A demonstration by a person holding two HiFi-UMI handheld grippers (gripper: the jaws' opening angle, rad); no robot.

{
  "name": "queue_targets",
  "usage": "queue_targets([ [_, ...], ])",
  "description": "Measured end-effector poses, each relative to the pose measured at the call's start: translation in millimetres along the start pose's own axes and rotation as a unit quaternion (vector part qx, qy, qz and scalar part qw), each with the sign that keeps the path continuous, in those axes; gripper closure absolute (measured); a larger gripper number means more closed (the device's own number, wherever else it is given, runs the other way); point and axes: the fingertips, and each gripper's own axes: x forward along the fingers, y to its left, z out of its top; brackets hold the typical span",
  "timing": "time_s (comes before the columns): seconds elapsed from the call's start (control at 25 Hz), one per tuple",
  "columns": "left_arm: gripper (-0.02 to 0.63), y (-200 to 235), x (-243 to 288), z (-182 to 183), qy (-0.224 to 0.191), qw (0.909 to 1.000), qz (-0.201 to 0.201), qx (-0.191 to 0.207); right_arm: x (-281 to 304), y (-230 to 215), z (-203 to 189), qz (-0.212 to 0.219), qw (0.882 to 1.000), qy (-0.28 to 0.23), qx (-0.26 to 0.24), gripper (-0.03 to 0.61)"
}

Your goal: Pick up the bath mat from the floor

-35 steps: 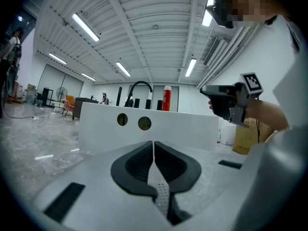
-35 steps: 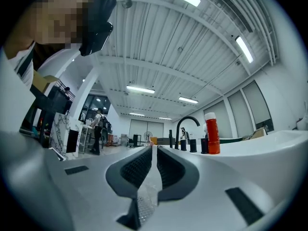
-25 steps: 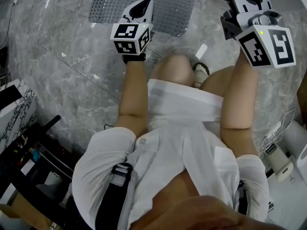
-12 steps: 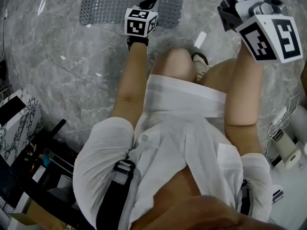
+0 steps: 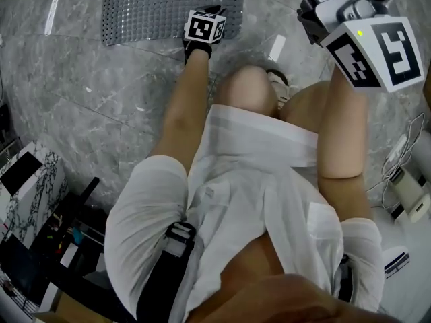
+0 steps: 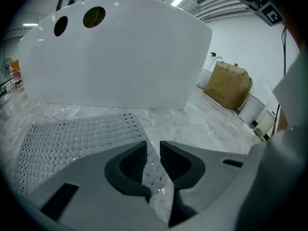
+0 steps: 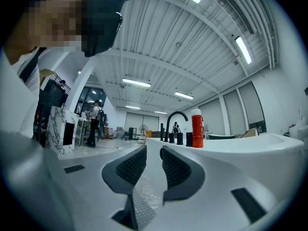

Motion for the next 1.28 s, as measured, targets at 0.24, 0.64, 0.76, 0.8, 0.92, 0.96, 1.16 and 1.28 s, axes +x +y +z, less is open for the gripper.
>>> queue_targets([
  [0.24,0.445,-9,32,-24,0.060,0.9981,-0.011,-0.010,-4,-1,-7,-0.001,1.000,0.009,-0.004,0.469],
  [0.64,0.301,-20,77,-75,0.166,0.9852,-0.007,-0.040,-10,-13,-13,-0.008,1.000,0.014,0.004,0.463],
  [0.76,0.248,-16,88,-89,0.193,0.9795,0.016,-0.054,-12,-17,-12,-0.012,1.000,0.011,0.010,0.460],
  [0.8,0.236,-13,91,-94,0.203,0.9769,0.026,-0.060,-12,-17,-11,-0.011,1.000,0.009,0.012,0.460],
  [0.92,0.216,-8,95,-100,0.221,0.9718,0.052,-0.065,-12,-17,-12,-0.007,1.000,0.008,0.011,0.460],
  [0.96,0.212,-6,98,-100,0.220,0.9718,0.059,-0.062,-12,-16,-12,-0.006,1.000,0.010,0.008,0.460],
  [1.16,0.202,-3,106,-106,0.225,0.9701,0.065,-0.061,-6,-18,-20,-0.005,1.000,0.017,0.010,0.459],
  [1.28,0.202,-5,111,-107,0.228,0.9698,0.062,-0.060,-4,-26,-22,-0.015,1.000,0.014,0.013,0.459],
])
